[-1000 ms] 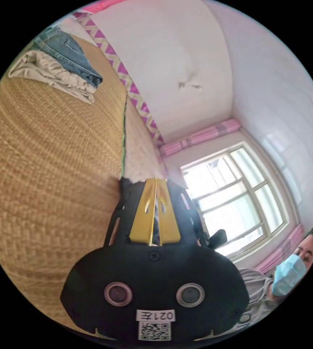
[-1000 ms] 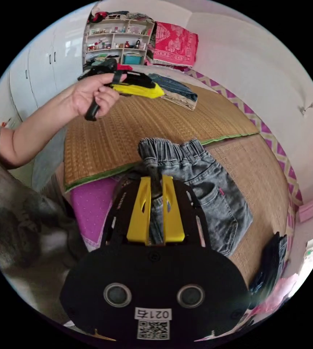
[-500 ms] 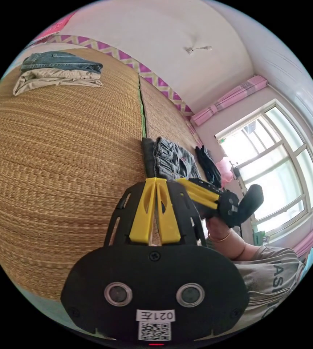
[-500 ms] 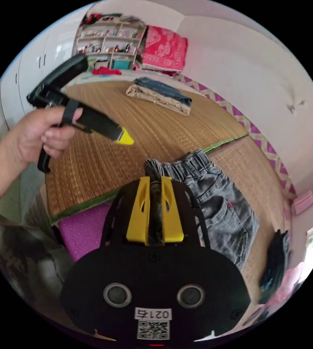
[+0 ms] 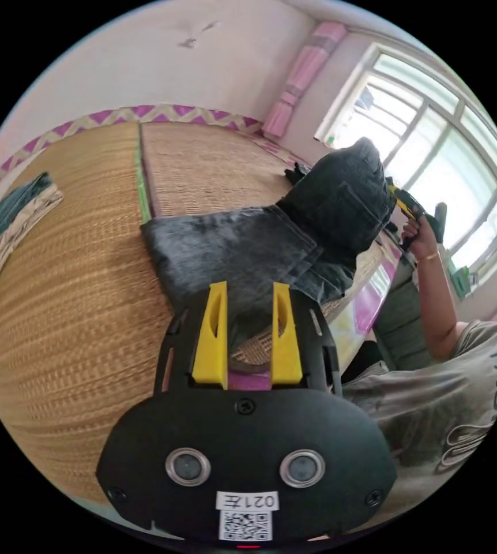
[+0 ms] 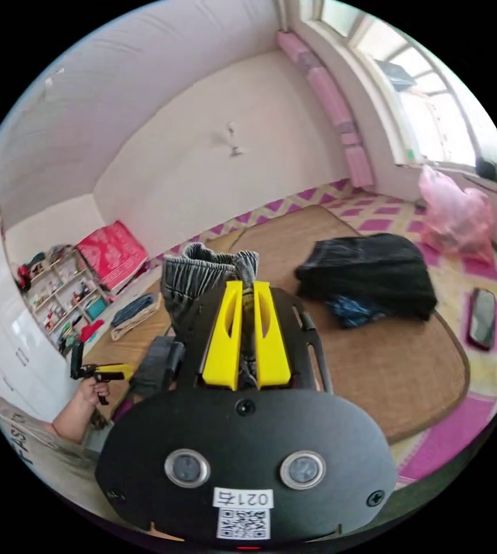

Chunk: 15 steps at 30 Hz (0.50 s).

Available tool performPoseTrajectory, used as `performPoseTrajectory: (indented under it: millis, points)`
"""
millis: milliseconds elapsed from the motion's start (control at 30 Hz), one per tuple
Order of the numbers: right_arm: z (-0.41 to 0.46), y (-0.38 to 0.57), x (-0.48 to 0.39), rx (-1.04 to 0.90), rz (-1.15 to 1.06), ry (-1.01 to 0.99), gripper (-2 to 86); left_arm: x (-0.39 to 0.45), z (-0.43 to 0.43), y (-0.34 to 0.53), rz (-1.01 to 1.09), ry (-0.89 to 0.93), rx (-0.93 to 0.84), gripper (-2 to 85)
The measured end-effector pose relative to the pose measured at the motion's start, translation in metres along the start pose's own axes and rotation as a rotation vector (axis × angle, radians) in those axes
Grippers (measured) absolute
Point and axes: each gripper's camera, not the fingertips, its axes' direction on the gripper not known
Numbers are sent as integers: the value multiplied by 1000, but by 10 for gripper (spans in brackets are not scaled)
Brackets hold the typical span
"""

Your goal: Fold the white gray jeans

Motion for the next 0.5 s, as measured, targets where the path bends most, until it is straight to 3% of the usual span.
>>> performPoseTrajectory:
  millis: [167,267,367,500]
  points:
    - [29,71,152,-198,252,94,28,92,35,-63,137,-52,-64,100]
    - [7,109,182,-95,373,29,11,138,52,-92,207,-80,-122,99]
    - [-21,109,138,33,226,58,-2,179,63,-117,278,-125,-149,95]
    - [39,83,49,-200,-128,-39,-6,227,82,-146,397,-170,-163,86]
